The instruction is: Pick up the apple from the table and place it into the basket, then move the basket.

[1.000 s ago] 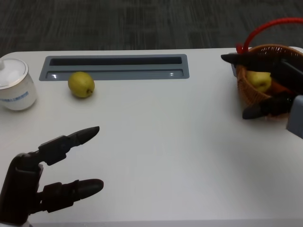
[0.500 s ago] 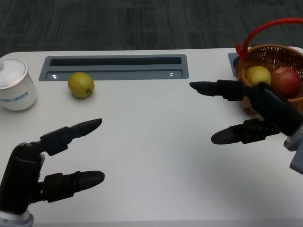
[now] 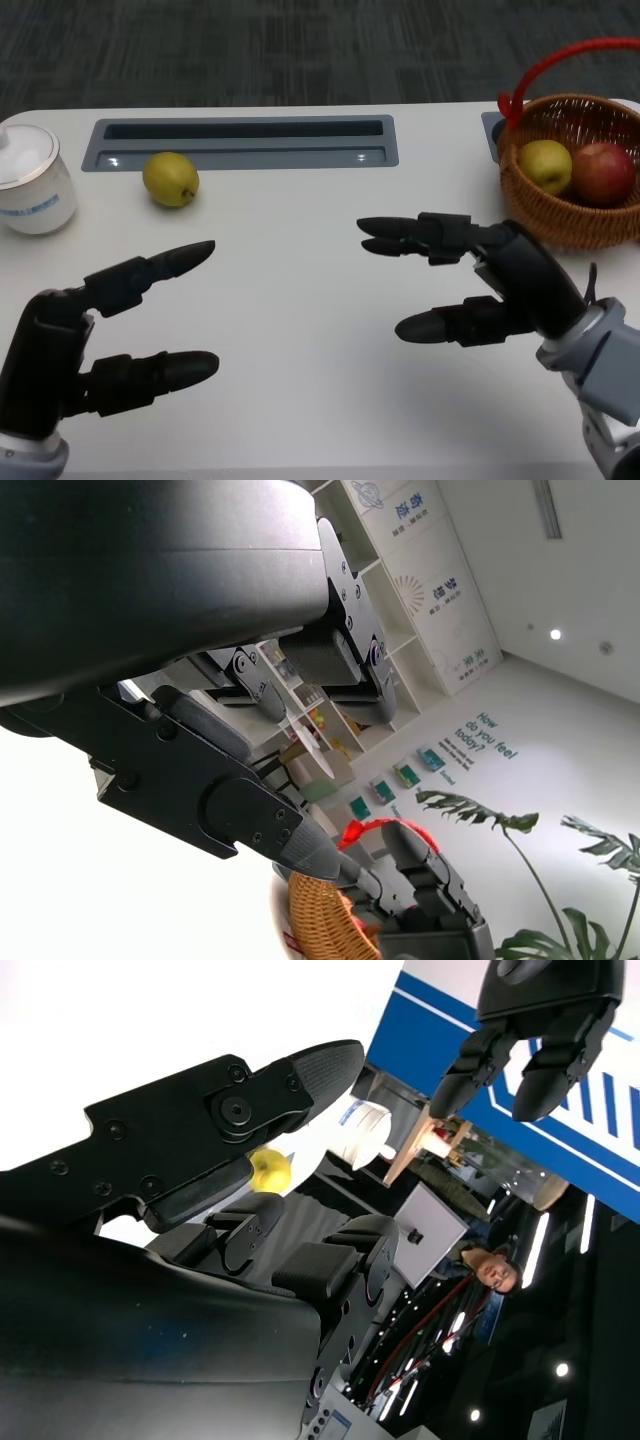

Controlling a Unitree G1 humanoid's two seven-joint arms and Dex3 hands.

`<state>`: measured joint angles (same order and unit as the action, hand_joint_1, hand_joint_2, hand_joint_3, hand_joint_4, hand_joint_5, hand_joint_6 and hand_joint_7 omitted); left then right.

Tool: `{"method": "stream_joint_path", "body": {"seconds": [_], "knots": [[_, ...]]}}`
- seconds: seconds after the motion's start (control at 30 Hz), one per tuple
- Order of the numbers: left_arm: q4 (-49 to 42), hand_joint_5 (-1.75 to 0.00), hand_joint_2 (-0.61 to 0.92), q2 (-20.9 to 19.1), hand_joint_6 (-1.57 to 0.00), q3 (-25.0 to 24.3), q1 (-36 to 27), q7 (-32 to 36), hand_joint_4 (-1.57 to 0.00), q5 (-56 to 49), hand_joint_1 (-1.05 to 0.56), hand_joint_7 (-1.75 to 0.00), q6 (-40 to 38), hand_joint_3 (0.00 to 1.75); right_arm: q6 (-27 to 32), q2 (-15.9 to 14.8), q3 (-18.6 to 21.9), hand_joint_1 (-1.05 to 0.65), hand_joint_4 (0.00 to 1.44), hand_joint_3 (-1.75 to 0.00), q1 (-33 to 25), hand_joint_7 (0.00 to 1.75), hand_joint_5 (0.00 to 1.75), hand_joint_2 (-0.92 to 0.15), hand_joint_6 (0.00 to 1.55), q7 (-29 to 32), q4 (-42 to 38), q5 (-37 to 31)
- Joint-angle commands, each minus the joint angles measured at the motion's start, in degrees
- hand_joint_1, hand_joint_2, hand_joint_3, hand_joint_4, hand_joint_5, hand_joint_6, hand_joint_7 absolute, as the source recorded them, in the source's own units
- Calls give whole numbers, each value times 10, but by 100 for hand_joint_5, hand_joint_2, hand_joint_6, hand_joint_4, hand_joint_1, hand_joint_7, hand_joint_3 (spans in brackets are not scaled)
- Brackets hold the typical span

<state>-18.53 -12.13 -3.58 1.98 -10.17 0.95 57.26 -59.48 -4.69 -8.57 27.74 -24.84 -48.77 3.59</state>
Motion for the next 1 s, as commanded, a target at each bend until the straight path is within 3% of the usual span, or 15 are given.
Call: {"method": "stream_joint_path", "body": {"seconds": [0.03,0.3,1.0], "knots": [[-2,0,74,-11,-77,-1,5,-9,-76,10,-57,0,4,0,1,12,10,-34,80,0,-17,2,1,-80,72,-6,16,19],[1,-1,73,-15,-78,4,12,-28,-78,27,-54,-1,5,0,-9,36,17,-34,83,0,-43,1,1,-80,76,1,34,14],[-11,-3,72,-13,-81,22,24,-73,-86,66,-47,-1,11,0,-87,14,23,-43,69,0,-44,0,0,-80,65,74,-14,-88]]}}
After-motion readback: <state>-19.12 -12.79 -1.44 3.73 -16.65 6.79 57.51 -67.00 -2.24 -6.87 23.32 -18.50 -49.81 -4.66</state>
